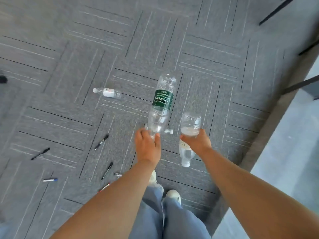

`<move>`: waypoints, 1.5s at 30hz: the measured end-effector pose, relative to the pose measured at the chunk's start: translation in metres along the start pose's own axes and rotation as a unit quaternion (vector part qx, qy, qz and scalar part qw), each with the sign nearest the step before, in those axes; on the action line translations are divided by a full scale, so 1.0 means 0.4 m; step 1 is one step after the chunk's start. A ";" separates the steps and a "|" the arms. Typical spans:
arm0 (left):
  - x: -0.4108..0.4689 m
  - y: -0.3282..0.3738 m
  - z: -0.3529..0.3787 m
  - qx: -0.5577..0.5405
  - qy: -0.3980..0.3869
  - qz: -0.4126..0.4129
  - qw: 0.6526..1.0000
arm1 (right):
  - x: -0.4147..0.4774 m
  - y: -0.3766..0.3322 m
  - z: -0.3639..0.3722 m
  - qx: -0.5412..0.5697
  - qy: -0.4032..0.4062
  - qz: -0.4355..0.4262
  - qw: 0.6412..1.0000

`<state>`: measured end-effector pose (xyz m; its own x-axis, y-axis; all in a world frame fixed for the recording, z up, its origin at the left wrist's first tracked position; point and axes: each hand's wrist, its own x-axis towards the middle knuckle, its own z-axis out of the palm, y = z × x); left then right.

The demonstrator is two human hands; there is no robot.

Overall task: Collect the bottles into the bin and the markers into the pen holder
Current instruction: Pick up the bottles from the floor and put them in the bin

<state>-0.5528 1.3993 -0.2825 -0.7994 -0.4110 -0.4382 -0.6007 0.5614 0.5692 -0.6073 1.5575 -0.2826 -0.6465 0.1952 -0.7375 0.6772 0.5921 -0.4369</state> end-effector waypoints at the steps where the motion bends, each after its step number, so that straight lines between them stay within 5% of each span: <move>1: -0.015 0.009 -0.033 -0.008 0.007 0.004 1.000 | -0.033 -0.024 -0.004 0.005 0.001 -0.010 1.000; 17: -0.417 -0.255 -0.444 -0.127 0.210 -0.122 0.962 | -0.518 -0.131 0.228 -0.063 -0.146 -0.188 0.969; 28: -0.684 -0.836 -0.803 -0.182 0.332 -0.267 0.886 | -0.937 -0.261 0.853 -0.158 -0.274 -0.332 0.888; 37: -0.936 -1.506 -1.239 -0.112 0.347 -0.304 0.880 | -1.425 -0.262 1.540 -0.207 -0.336 -0.366 0.842; 45: -1.072 -1.845 -1.393 -0.131 0.331 -0.395 0.847 | -1.665 -0.248 1.867 -0.223 -0.363 -0.364 0.829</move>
<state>0.2264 0.7609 -0.1268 0.0747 -0.9453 -0.3174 -0.8642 -0.2201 0.4523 0.0185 0.7849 -0.1328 -0.3364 -0.7656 -0.5483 -0.1003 0.6081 -0.7875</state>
